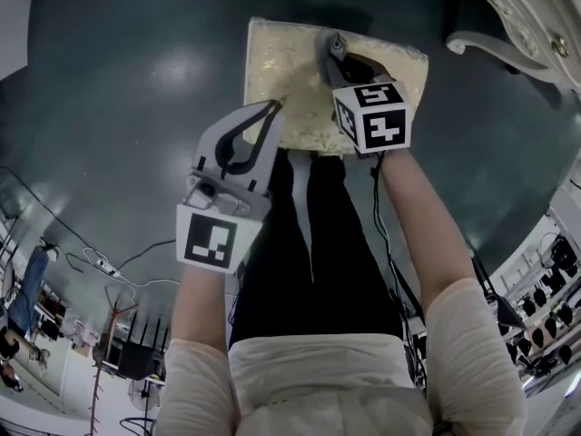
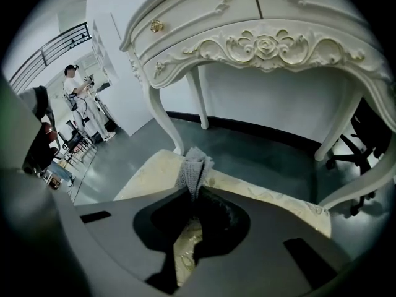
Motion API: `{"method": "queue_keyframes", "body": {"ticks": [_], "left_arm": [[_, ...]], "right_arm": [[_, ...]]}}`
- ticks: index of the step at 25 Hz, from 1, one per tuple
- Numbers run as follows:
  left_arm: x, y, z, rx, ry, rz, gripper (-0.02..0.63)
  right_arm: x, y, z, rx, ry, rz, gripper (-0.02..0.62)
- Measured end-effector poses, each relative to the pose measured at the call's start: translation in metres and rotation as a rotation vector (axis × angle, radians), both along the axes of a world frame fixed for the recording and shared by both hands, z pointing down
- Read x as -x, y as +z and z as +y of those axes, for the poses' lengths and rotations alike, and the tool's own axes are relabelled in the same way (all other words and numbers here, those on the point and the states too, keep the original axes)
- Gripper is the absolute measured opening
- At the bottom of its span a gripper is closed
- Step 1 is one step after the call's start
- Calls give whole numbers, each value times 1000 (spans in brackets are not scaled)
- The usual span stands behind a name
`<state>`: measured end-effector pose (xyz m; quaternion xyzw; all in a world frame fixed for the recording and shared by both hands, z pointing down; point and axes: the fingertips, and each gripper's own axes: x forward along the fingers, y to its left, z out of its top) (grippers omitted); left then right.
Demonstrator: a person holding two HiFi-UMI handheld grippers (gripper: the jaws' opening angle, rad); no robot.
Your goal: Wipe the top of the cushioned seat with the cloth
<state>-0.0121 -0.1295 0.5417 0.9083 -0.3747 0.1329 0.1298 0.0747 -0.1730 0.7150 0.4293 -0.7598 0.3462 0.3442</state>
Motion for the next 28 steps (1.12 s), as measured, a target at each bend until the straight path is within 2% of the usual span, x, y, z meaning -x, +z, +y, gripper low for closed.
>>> {"method": "queue_keyframes", "body": {"ticks": [7, 18, 28], "left_arm": [[-44, -5, -5, -28, 14, 19, 3], [-109, -9, 6, -27, 59, 22, 3], [-144, -13, 13, -43, 86, 22, 3]], "right_arm": [[-48, 5, 7, 7, 15, 28, 28], [-128, 5, 24, 14, 49, 68, 28], [-187, 8, 41, 27, 105, 120, 28]]}}
